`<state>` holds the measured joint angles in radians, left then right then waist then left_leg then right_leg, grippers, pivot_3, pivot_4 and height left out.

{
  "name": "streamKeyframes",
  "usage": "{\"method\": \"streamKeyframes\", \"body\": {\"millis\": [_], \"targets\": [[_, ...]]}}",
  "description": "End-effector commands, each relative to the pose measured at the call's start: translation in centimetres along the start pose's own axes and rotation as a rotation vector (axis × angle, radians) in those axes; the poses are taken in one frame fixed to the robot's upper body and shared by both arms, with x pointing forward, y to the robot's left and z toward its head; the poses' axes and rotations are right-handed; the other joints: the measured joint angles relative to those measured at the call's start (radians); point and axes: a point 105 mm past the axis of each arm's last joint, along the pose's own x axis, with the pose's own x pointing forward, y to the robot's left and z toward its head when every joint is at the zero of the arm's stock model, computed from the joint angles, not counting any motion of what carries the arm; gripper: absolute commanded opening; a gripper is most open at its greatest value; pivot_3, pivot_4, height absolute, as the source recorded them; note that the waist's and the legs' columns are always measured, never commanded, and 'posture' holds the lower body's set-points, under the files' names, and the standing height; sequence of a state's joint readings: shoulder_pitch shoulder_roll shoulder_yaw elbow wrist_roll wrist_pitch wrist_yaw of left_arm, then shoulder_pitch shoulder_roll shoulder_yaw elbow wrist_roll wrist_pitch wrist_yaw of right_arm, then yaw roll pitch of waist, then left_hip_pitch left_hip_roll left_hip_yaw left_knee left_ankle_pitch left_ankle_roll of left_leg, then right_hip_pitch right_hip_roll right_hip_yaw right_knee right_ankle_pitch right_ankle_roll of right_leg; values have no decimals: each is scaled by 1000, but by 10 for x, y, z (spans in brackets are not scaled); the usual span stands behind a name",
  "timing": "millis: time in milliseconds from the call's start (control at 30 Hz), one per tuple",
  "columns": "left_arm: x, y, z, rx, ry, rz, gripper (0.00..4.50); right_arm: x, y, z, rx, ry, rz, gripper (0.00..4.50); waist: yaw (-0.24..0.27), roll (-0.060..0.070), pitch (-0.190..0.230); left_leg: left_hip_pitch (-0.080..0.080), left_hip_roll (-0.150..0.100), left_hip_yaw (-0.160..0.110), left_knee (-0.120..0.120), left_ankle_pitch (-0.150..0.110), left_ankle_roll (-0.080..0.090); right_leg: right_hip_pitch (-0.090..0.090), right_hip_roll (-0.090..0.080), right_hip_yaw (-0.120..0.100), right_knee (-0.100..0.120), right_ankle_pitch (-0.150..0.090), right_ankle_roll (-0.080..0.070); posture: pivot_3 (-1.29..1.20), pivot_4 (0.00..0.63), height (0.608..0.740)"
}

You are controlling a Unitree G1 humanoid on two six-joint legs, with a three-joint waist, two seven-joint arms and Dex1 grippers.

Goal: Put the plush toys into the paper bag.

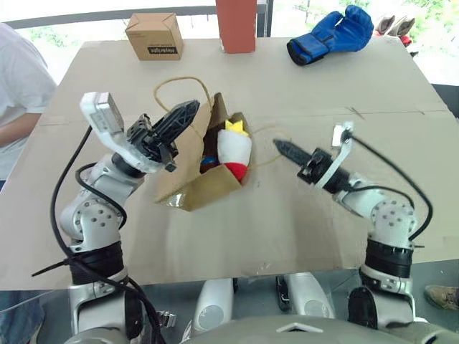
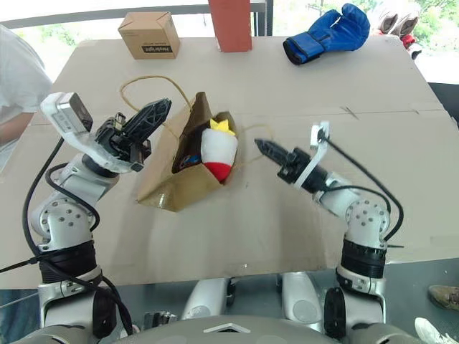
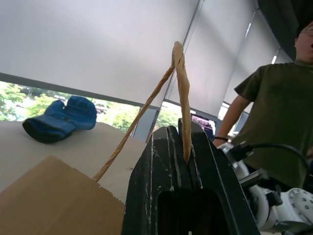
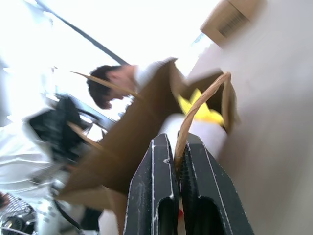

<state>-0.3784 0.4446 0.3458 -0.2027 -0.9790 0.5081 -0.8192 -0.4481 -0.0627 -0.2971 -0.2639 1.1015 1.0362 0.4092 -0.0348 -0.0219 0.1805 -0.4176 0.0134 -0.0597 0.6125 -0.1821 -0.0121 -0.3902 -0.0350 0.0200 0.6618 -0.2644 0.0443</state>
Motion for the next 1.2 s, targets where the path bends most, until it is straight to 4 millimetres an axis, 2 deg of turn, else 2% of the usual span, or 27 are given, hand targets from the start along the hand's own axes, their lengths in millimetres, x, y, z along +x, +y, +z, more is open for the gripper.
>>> {"method": "streamKeyframes", "body": {"millis": [33,100,133,200,267,500,600,633,667,700,767,800,867,900,967,1000,1100,1133,1200], "targets": [[9,5,25,94,-62,30,0,10,51,41,-124,-96,191,13,0,0,0,0,0,0,0,0,0,0,0,0,0,0,0,0,150,740],[12,10,34,88,-101,56,0,14,77,60,-165,-133,279,13,-1,0,0,-1,0,0,0,0,0,-1,0,0,0,0,0,0,150,740],[12,13,34,82,-99,70,0,15,83,64,-175,-139,293,13,-1,0,0,-1,0,1,0,0,0,-1,0,1,0,0,0,0,150,740],[9,31,8,120,56,168,0,16,73,57,-210,-74,224,13,-2,-1,-1,-1,0,1,0,0,1,-1,0,1,0,0,0,0,150,740],[4,40,-13,163,168,213,0,13,62,48,-226,-25,168,13,-2,-1,-1,-1,0,0,-1,-1,1,-1,0,0,0,0,0,0,150,740],[16,42,-29,196,229,208,0,5,36,39,-290,14,8,13,-1,-1,-1,-9,-1,1,2,0,1,-9,0,1,1,1,0,0,150,740],[22,42,-29,217,235,185,0,2,35,38,-352,53,-12,13,0,-1,-1,-10,-1,0,2,0,1,-9,0,1,1,1,0,0,150,740],[23,39,-23,216,212,148,0,-1,36,41,-379,51,-14,13,0,-1,-1,-10,-1,0,2,0,1,-9,0,1,1,1,0,0,150,740],[24,37,-19,213,194,121,0,-3,37,44,-396,46,-14,498,0,-1,-1,-10,-1,0,2,0,1,-9,0,1,1,1,0,0,150,740],[23,36,-14,177,178,108,346,-7,40,46,-431,58,-11,677,0,-1,-1,-10,-1,0,2,0,1,-9,0,1,1,1,0,0,150,740],[19,35,-12,180,197,86,1035,-13,39,49,-504,85,-46,1534,0,-1,-1,-11,-1,0,2,0,1,-9,0,0,1,1,0,0,150,740],[16,36,-9,187,198,90,1577,-19,36,49,-544,115,-75,2136,-1,-1,-1,-11,-1,0,2,0,1,-9,0,0,0,1,0,0,150,740],[8,36,-5,185,203,89,2550,-33,33,46,-581,177,-100,3030,0,-1,-1,-11,-1,-1,2,0,1,-9,0,-1,0,1,0,0,150,740],[4,35,-4,174,211,80,2974,-40,33,44,-587,197,-104,3064,1,-1,-1,-11,-1,-1,2,-1,1,-9,0,-1,0,1,0,0,150,740],[-5,25,-6,132,241,26,4095,-50,32,42,-606,233,-118,3064,-1,-1,-1,-11,-1,-1,2,-1,1,-9,0,-1,0,1,0,0,150,740],[-11,19,-10,108,272,-1,4482,-54,28,42,-629,249,-147,3064,-3,-1,-1,-11,-1,-1,2,-1,1,-9,0,0,0,1,0,0,150,740],[-23,8,-22,72,349,-37,4500,-58,15,41,-683,272,-214,2130,-3,-1,-1,-10,-1,1,2,-1,1,-9,0,1,0,1,0,0,150,740],[-23,6,-32,87,383,-34,4500,-56,5,29,-717,337,-225,1572,-2,-1,-1,-10,0,0,2,-1,1,-9,0,0,0,0,0,0,150,740],[-20,1,-50,114,425,-38,4500,-48,-14,4,-792,448,-226,763,0,-1,-1,-9,0,0,2,0,1,-8,0,0,0,0,1,0,150,740]]}}
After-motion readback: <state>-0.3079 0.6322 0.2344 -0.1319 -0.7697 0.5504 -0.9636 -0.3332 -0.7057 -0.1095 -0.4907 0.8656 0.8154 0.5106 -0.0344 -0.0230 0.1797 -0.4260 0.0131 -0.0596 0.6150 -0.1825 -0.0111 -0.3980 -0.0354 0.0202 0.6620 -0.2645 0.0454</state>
